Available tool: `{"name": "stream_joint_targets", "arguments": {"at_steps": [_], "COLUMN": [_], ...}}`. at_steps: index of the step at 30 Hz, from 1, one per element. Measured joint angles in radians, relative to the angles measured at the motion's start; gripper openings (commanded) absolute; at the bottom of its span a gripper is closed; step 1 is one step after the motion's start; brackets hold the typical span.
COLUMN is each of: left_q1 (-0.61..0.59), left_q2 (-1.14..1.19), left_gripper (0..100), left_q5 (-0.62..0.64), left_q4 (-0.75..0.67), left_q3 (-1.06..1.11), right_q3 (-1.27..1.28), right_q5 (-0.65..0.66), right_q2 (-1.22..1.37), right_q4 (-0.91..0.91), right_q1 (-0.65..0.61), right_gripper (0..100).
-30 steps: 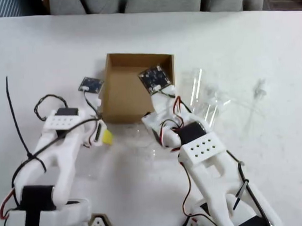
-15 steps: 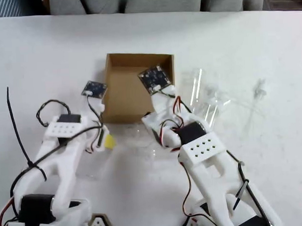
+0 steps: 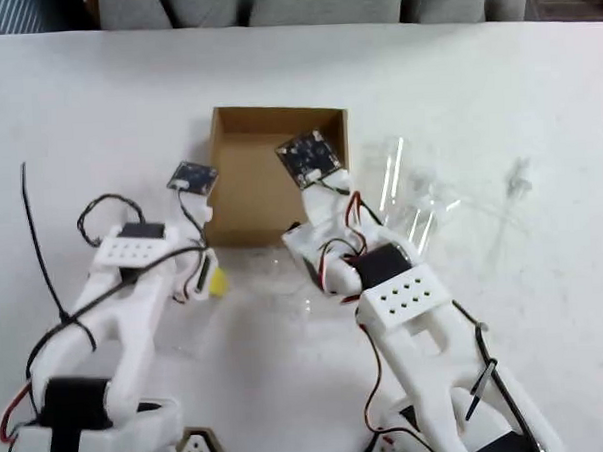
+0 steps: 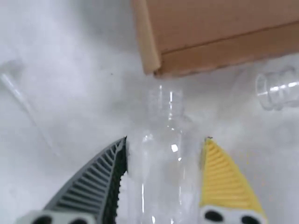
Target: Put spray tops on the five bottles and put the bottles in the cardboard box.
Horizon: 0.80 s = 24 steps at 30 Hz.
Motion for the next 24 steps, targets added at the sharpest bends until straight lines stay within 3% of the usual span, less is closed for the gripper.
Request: {"name": "stream_joint_targets", "arguments": {"at_steps": [4, 13, 24], "left_q1": [0.002, -0.006, -0.044], "left_q2": [0.066, 0.035, -0.591], "left_gripper": [4, 2, 2], "left_q5": [-0.078, -0.068, -0.055], "left_q4": [0.008, 0.025, -0.046], "left_q3": [-0.064, -0.072, 0.269], "right_q3": [0.0, 0.0, 0.0], "right_q5": [0.0, 0.0, 0.0], "right_q2": [0.0, 0.0, 0.0], "right_q4": [0.0, 0.0, 0.0], "right_q1": [0.0, 0.0, 0.0], "right_gripper": [6.6, 6.6, 6.6]}}
